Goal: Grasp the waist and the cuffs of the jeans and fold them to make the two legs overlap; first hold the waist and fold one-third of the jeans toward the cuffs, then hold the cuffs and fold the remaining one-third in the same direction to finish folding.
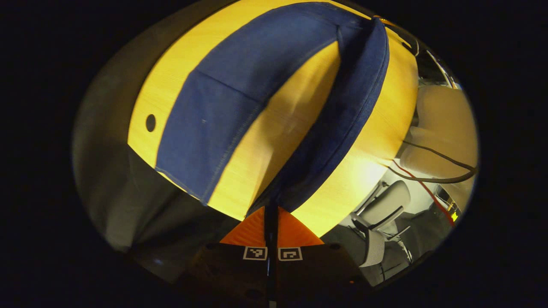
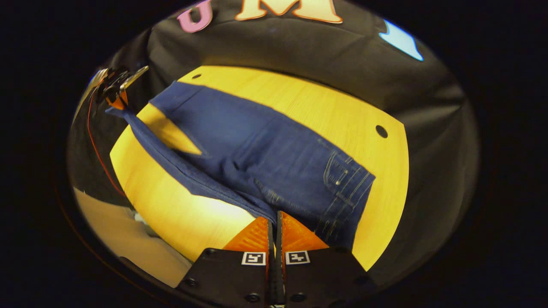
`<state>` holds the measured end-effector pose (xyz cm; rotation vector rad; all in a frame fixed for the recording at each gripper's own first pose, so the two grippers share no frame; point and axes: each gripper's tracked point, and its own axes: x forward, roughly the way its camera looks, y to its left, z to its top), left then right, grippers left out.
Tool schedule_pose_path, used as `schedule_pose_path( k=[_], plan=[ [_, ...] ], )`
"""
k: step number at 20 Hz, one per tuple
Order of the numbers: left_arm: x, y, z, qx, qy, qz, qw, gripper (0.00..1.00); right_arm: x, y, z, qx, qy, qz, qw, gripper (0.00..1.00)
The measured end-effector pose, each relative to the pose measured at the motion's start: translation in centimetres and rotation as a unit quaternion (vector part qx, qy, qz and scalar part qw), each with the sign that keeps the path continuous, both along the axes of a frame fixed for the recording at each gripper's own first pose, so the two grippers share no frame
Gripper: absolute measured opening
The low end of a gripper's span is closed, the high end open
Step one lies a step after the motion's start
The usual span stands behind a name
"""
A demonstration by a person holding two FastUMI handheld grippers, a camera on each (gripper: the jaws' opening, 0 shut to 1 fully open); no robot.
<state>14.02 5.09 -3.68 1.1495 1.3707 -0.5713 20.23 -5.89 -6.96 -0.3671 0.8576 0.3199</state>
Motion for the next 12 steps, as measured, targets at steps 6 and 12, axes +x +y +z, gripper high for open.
schedule_pose_path(
  k=[6,12],
  plan=[
    [12.8,-1.0,1.6,0.011,-0.083,-0.001,0.996,0.0,9.9,0.2,0.7,0.034,-0.042,-0.046,0.997,0.03],
    [20.0,-0.9,-3.2,0.012,-0.116,0.008,0.993,0.0,18.7,0.6,-4.9,0.046,-0.034,-0.071,0.996,0.02]
  ],
)
